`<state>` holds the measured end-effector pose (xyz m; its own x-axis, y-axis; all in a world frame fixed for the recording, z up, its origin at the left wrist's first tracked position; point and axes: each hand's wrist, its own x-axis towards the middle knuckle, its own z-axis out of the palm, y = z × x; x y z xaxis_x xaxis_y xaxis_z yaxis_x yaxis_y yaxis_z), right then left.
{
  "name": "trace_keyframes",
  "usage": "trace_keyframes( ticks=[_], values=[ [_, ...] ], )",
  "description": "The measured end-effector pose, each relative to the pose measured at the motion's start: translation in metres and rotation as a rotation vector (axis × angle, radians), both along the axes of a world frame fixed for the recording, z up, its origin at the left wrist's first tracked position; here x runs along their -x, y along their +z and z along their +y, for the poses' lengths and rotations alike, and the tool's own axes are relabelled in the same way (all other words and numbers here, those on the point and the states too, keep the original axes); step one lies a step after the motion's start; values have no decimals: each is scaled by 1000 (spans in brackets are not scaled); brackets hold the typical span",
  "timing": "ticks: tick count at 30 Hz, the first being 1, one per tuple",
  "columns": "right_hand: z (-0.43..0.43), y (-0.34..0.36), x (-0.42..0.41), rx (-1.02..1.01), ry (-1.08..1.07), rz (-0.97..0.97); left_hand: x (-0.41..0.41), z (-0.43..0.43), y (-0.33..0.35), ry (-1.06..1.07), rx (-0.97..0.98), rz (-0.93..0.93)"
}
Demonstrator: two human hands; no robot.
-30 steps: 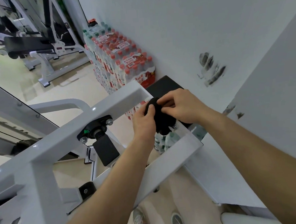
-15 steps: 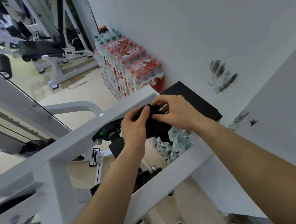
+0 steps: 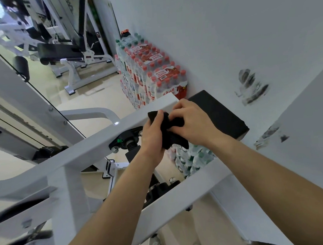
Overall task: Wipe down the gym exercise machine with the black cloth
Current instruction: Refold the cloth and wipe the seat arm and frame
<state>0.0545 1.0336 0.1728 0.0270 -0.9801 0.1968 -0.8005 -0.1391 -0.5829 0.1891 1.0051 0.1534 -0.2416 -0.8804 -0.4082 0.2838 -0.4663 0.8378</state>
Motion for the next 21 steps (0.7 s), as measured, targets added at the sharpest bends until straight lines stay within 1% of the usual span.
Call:
trace_keyframes(
  ticks=[1, 3, 6, 9, 12, 15, 17, 18, 21],
  values=[
    [1, -1, 4, -14, 8, 84, 1, 0, -1, 21, 47, -50],
    [4, -1, 15, -51, 18, 151, 4, 0, -8, 38, 124, -157],
    [11, -2, 36, -31, -117, 43, 16, 2, -18, 56, 139, -349],
    [18, -2, 51, -16, -245, -21, 42, 2, -26, 65, 76, -441],
    [23, -4, 53, -21, -252, -20, 70, 1, -33, 51, 64, -485],
    [25, -6, 56, -14, -270, -40, 91, 7, -34, 62, 136, -584],
    [26, -8, 60, -9, -295, -49, 100, 11, -34, 98, 165, -596],
    [27, -9, 62, -10, -306, -54, 102, 12, -34, 100, 148, -570],
    [31, -12, 70, -19, -336, -61, 107, 11, -32, 79, 50, -429]
  ],
)
